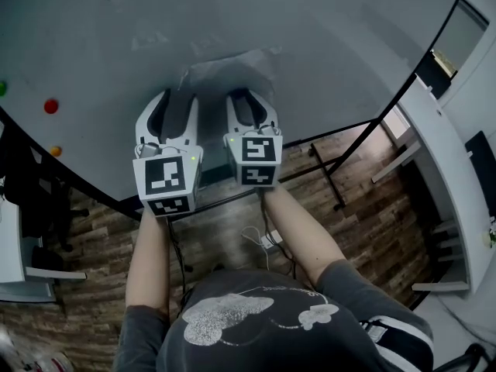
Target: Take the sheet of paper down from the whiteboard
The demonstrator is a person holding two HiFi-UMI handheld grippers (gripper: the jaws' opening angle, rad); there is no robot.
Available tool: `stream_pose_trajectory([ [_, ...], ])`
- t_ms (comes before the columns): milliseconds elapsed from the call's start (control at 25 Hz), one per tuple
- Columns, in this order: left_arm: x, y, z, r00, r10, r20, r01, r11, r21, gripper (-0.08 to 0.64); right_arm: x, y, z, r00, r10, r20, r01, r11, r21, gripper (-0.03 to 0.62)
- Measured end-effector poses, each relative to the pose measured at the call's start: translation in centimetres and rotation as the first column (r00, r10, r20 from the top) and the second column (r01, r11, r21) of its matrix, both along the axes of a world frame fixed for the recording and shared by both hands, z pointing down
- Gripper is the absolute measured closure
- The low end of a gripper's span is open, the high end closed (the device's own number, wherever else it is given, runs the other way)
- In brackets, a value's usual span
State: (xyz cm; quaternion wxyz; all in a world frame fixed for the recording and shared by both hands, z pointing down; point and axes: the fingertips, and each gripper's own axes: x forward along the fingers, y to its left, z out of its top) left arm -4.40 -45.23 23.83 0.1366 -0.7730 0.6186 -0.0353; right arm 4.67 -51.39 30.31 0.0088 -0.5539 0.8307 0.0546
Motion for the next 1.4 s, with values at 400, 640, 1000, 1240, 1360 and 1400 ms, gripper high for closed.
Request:
stream_pose_trajectory([
  [400, -0.8, -1.6, -1.5, 0.99, -0.138, 0.041, 0.136, 0.989, 0.059, 0.445, 0.0, 0.0, -0.1, 1.0, -0.018, -0.004, 0.018, 1.0, 0.001, 0.462],
  [640, -0.9, -2.0, -1.3, 0.979, -0.19, 0.074, 0.186, 0.981, 0.056, 0.491, 0.0, -0.1, 0.0, 1.0, -0.018, -0.004, 0.018, 1.0, 0.0, 0.462],
  [1000, -0.2, -1.8, -1.1, 0.999, -0.031, -0.026, 0.03, 0.999, -0.033, 0.546, -0.1, 0.0, 0.0, 0.998, -0.064, 0.005, 0.064, 0.998, -0.005, 0.462],
  [1240, 0.0, -0.9, -0.8, 0.998, -0.053, -0.032, 0.051, 0.997, -0.054, 0.548, 0.7, 1.0, -0.6, 0.995, -0.102, 0.009, 0.102, 0.995, 0.004, 0.463],
  [1360, 0.5, -0.1, -0.4, 0.996, -0.08, -0.03, 0.078, 0.995, -0.064, 0.548, 1.4, 1.8, -0.5, 0.992, -0.127, 0.005, 0.127, 0.992, -0.005, 0.463],
  [1400, 0.7, 0.3, -0.1, 0.996, -0.09, -0.026, 0.088, 0.994, -0.07, 0.548, 1.7, 2.1, -0.3, 0.991, -0.135, 0.007, 0.135, 0.991, -0.01, 0.463],
])
